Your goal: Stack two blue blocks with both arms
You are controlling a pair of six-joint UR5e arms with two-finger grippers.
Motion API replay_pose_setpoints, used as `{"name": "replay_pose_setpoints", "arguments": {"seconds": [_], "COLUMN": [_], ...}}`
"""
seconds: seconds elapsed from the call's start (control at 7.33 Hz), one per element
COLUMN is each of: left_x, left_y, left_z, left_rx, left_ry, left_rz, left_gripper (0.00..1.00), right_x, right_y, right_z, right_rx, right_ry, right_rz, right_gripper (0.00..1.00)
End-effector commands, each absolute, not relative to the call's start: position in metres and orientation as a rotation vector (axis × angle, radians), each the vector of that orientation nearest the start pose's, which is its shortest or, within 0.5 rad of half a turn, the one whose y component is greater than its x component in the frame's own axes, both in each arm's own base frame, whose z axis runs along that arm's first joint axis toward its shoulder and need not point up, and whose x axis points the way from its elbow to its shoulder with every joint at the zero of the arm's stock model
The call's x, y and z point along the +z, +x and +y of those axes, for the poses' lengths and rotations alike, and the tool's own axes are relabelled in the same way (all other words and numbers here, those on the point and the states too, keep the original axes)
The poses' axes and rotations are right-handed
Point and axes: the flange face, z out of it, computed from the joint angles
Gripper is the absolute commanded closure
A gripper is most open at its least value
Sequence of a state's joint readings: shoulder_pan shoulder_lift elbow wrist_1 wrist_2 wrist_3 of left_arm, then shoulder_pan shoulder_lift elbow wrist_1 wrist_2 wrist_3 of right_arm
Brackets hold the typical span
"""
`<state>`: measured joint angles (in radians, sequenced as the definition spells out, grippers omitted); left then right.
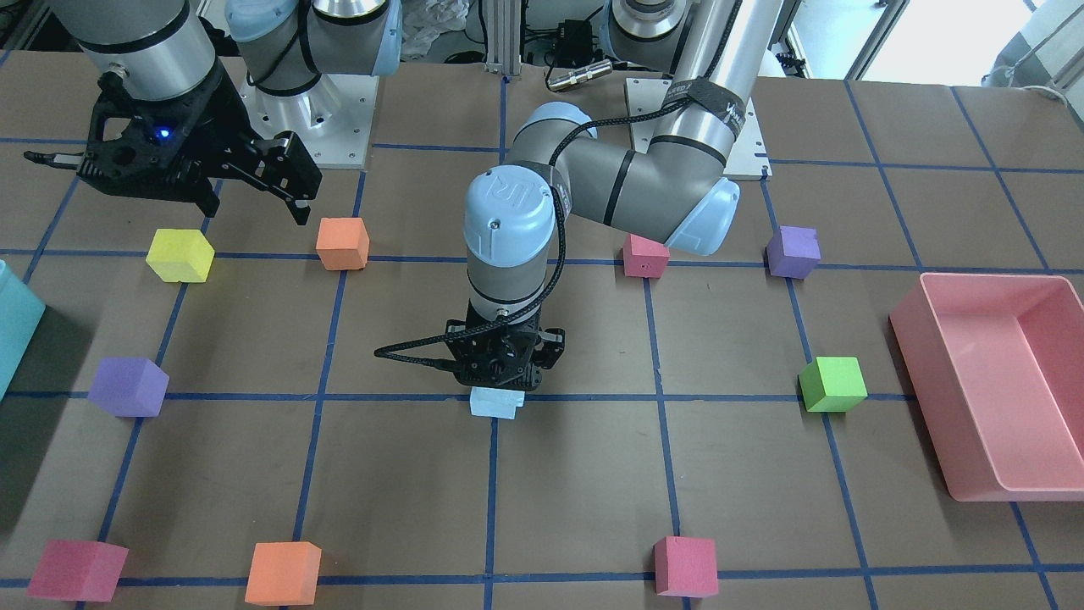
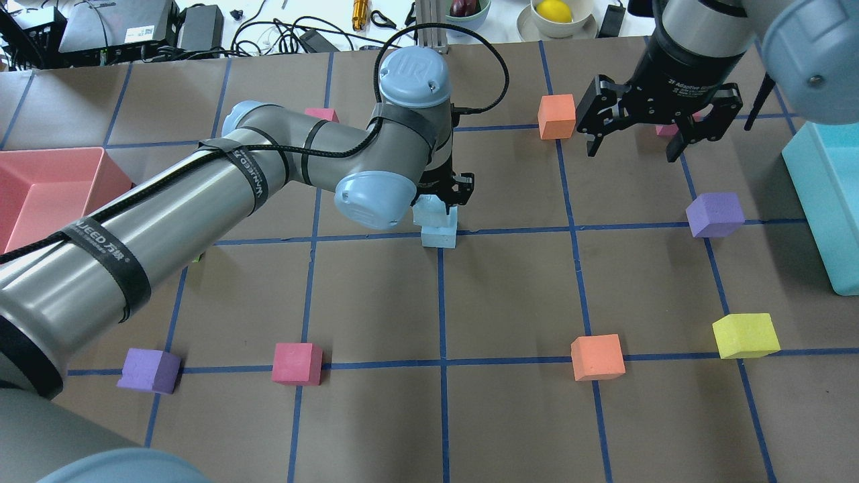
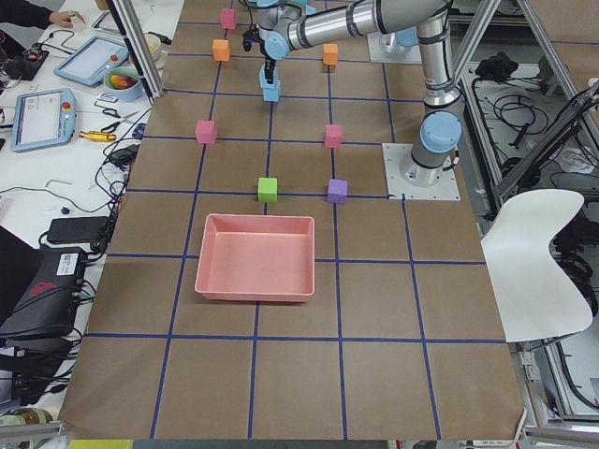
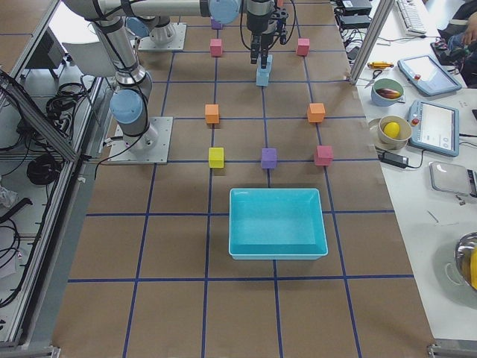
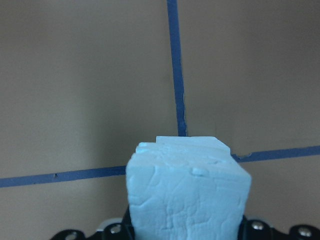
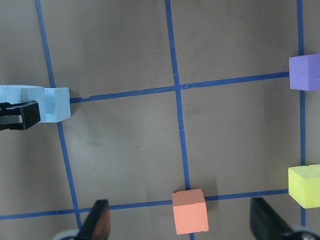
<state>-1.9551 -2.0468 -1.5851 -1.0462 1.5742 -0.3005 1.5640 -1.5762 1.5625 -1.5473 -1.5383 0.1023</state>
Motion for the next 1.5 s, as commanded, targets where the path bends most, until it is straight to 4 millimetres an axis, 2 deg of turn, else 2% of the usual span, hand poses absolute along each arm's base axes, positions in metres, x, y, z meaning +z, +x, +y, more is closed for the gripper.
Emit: {"name": "replay_pose_setpoints", "arguments": {"seconds": [0.0, 0.27, 0.41, 0.55, 0.82, 0.95, 1.23, 1.36], "left_x": [0.255, 0.253, 0.248, 0.247, 0.243, 0.255, 0.319, 0.355], "left_y": [-0.366, -0.366, -0.367, -0.367, -0.368, -0.370, -0.375, -0.365], "left_z": [-0.546, -0.547, -0.547, -0.547, -0.547, -0.548, -0.547, -0.551], "left_rx": [-0.040, -0.036, -0.023, -0.021, -0.011, -0.037, -0.112, -0.084], "left_ry": [0.128, 0.128, 0.121, 0.087, 0.085, 0.088, 0.089, 0.090], "left_rz": [3.150, 3.147, 3.148, 3.149, 3.148, 3.164, 3.269, 3.260], "left_gripper": [1.00, 1.00, 0.31, 0.09, 0.07, 0.03, 0.00, 0.00], "right_x": [0.493, 0.493, 0.492, 0.491, 0.492, 0.493, 0.492, 0.492], "right_y": [0.128, 0.128, 0.129, 0.129, 0.130, 0.130, 0.134, 0.134], "right_z": [-0.489, -0.489, -0.487, -0.486, -0.486, -0.486, -0.486, -0.486], "right_rx": [0.010, 0.012, 0.032, 0.053, 0.051, 0.049, 0.053, 0.053], "right_ry": [0.160, 0.163, 0.162, 0.162, 0.160, 0.160, 0.154, 0.154], "right_rz": [3.168, 3.167, 3.167, 3.168, 3.165, 3.162, 3.139, 3.139], "right_gripper": [0.00, 0.00, 0.00, 0.00, 0.00, 0.00, 0.00, 0.00]}}
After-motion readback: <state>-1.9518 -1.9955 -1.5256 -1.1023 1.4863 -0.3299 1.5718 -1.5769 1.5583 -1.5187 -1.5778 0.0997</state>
